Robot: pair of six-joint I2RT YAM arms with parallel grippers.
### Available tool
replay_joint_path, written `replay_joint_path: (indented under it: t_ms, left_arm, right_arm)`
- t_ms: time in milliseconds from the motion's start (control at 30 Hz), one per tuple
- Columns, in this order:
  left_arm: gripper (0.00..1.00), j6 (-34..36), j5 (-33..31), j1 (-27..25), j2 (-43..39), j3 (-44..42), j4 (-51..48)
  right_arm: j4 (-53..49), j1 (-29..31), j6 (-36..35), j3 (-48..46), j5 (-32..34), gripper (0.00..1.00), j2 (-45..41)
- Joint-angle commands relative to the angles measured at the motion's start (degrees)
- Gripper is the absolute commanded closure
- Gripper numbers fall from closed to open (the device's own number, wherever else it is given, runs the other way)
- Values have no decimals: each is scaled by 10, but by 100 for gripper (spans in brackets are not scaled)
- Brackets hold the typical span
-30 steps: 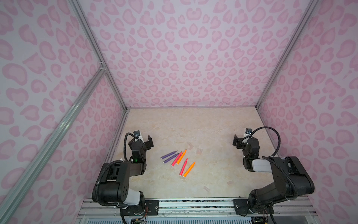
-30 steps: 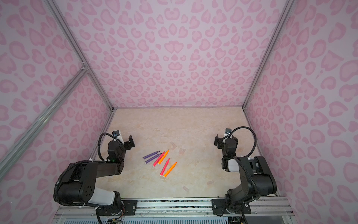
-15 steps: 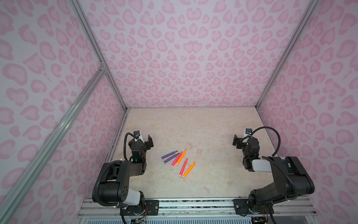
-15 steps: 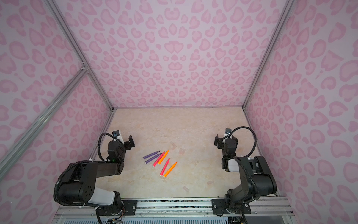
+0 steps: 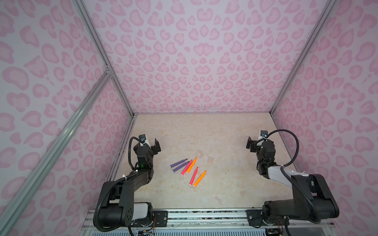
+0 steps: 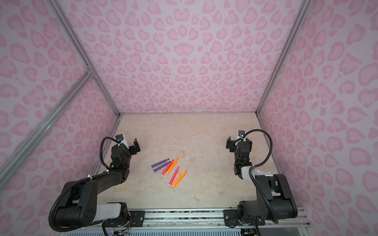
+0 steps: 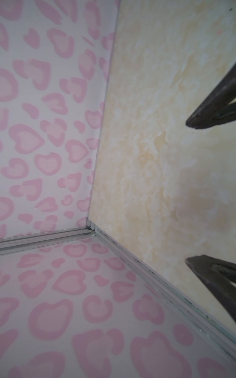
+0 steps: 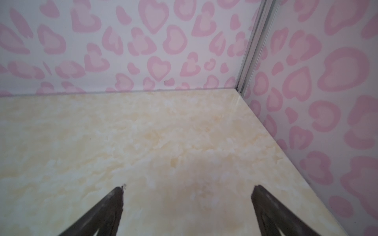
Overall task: Insert the pens into the pen caps
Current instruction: 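Reach the left gripper down over the orange marker while the right arm rises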
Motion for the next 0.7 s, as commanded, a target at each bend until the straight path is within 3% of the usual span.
replay_joint_path:
  t_ms: [0,67,100,167,233,267,333,500,667]
  left_arm:
    - [2,-65,-46,1,-63,2,-85]
    - [2,-93,-23,1,-115,11,-129]
    - [2,-128,-19,1,-137,23,-167]
    - [2,-232,-19,1,-183,80,-304]
    - [2,-277,7,1,-209,131,-424]
    - [2,-293,14,1,-220,138,-451]
    - [2,-322,-6,0,-243,137,-504]
    - [2,-280,85,1,-344,90,-504]
    - [2,-248,147,-1,-434,94,-532]
  right_arm:
    - [-194,-1,89,43,83,1,-39]
    - [-348,-3,219,98,158,1,-64]
    - [-421,-8,252,122,154,1,-71]
    - [-426,-28,284,123,58,1,-98]
    - [-423,-58,315,116,-98,1,-144]
    - [-419,-52,322,106,-134,1,-173]
    - [-458,-11,346,92,-107,1,-230]
    - [-441,142,373,0,-2,2,-356]
    - [-416,269,402,-45,88,7,-393]
